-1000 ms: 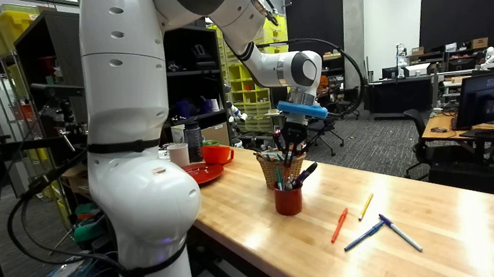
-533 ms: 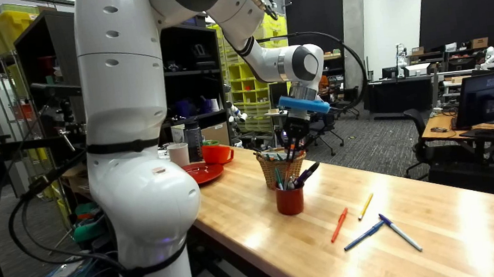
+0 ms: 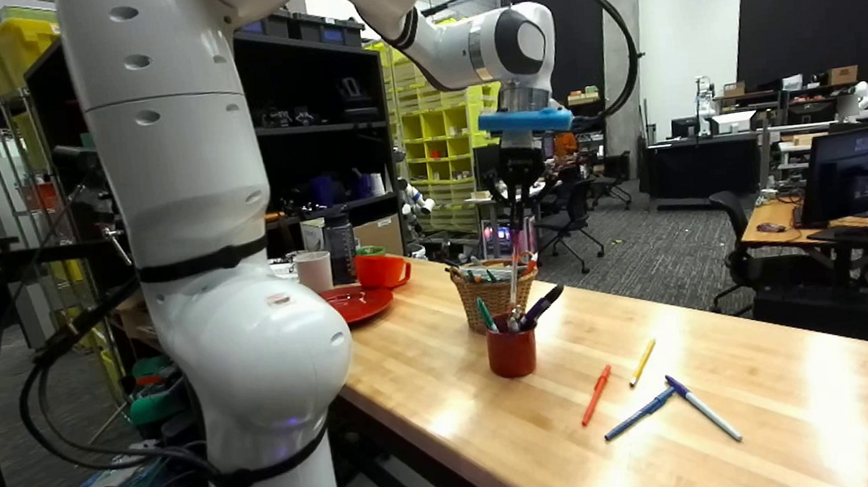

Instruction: Move one pen from the cup to the table

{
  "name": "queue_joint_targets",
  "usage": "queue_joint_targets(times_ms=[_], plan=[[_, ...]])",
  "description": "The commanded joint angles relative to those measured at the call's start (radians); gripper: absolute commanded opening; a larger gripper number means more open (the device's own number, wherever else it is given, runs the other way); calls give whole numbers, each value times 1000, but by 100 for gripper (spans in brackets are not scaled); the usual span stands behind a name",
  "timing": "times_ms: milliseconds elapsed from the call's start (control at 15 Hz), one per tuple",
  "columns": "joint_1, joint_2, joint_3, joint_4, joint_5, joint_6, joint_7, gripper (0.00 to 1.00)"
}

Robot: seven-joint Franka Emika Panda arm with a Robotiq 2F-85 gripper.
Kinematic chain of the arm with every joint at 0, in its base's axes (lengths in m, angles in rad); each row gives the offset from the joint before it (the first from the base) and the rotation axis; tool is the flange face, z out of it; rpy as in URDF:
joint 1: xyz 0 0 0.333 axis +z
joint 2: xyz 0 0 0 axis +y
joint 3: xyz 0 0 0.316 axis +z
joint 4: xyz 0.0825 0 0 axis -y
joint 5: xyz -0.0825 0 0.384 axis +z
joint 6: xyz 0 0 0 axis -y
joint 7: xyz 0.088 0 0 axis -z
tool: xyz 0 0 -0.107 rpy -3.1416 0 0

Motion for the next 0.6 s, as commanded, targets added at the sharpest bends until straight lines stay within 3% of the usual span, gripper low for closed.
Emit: queue_joint_targets(times_ms=[0,400,467,533], plan=[[13,-20,-12,14,-20,-11,22,10],[15,-57,-13,28,-37,-31,49,10],[15,-55,-13,28,-37,-31,50,3],[11,-42,-16,52,-41,-40,51,3]])
